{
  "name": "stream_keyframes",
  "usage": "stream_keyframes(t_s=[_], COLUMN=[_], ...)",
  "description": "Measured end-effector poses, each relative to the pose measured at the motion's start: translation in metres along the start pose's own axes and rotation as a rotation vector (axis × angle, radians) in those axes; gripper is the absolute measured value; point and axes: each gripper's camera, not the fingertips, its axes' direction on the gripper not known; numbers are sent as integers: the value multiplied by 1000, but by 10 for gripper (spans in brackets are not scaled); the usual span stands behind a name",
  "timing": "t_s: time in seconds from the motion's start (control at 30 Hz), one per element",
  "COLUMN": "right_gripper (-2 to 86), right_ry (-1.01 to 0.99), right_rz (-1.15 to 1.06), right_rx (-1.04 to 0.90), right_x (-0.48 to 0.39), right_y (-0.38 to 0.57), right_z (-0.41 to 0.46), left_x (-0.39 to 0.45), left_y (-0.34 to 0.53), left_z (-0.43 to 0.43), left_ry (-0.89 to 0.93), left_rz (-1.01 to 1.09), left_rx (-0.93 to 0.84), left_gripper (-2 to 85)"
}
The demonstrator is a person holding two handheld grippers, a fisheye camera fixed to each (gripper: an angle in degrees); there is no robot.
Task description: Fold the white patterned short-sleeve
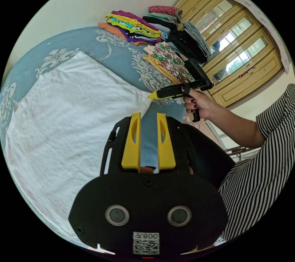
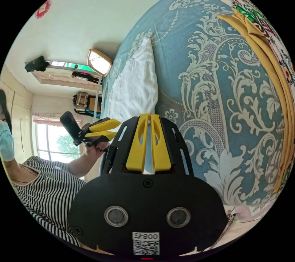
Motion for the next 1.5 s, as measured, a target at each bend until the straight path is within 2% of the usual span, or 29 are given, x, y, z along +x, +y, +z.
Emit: stream_keyframes(t_s=[0.17,0.27,0.4,0.47,0.67,0.87,1.17,1.5], right_gripper=[14,15,18,21,59,78,82,23], right_ry=[-94,-110,-69,-42,-82,-82,42,106], right_rz=[-85,-136,-173,-149,-88,-44,-34,-69], right_rx=[-11,-49,-15,17,19,3,-59,-103], right_x=[-23,-37,-42,-36,-21,-28,-65,-126], right_y=[-25,-42,-64,-79,-151,-225,-314,-372], right_z=[12,26,28,26,50,86,146,202], left_x=[47,51,36,17,-13,-10,-11,-29], left_y=[-69,-88,-95,-93,-79,-79,-72,-42], left_z=[6,-2,-31,-54,-79,-73,-39,12], left_ry=[-193,-316,-275,-196,-59,-37,2,66], left_rz=[134,94,-11,-124,-285,-255,-206,-196], left_rx=[-78,-88,-22,51,159,151,133,133], left_gripper=[76,39,22,18,15,13,14,13])
